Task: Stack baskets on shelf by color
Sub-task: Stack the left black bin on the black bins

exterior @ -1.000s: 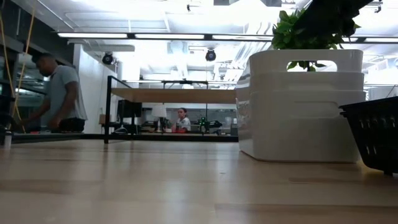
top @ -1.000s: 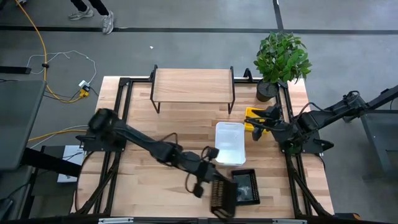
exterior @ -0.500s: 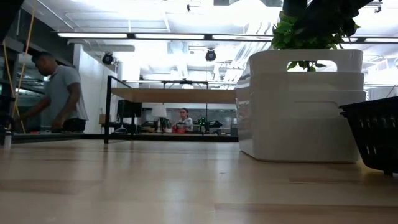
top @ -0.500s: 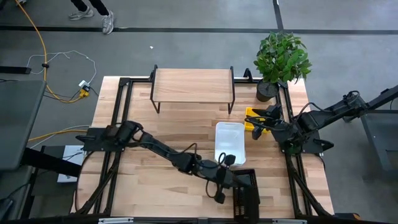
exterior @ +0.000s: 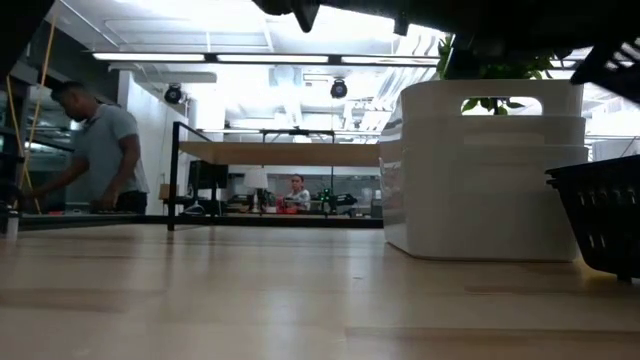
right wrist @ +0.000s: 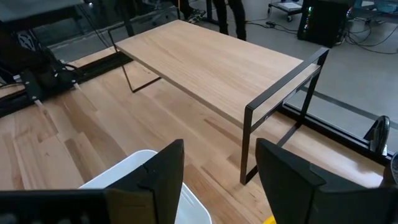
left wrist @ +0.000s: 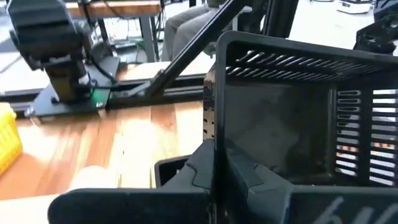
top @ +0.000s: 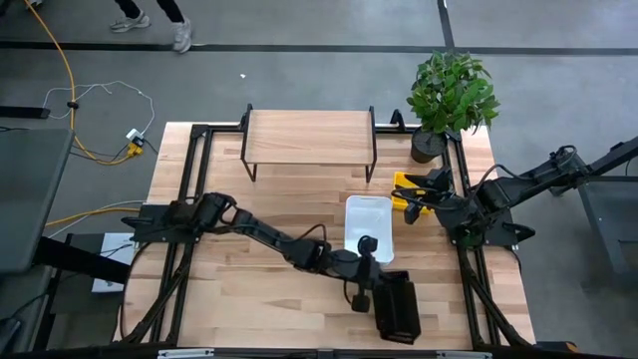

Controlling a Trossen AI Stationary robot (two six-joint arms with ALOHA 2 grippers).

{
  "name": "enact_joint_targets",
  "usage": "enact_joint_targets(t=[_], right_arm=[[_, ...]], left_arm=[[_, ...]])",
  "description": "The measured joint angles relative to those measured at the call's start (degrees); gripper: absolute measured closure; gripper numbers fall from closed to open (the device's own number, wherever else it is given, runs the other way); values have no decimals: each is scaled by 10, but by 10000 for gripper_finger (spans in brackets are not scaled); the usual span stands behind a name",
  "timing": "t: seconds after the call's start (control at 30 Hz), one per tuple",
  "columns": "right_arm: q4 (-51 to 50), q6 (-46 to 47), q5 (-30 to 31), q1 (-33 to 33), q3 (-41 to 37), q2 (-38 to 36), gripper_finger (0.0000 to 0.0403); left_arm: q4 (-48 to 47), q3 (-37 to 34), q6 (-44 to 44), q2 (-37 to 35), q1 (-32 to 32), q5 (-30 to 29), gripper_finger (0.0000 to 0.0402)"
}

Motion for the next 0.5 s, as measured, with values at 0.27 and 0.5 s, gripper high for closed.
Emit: enact_joint_targets(t=[0.27, 0.5], right_arm=[[0, 0, -1, 0, 0, 0, 217], [-2, 0, -2, 0, 0, 0, 217]], left_arm=[[-54, 0, -31, -1, 3, 3, 401], [-94, 0, -43, -1, 3, -2, 401]])
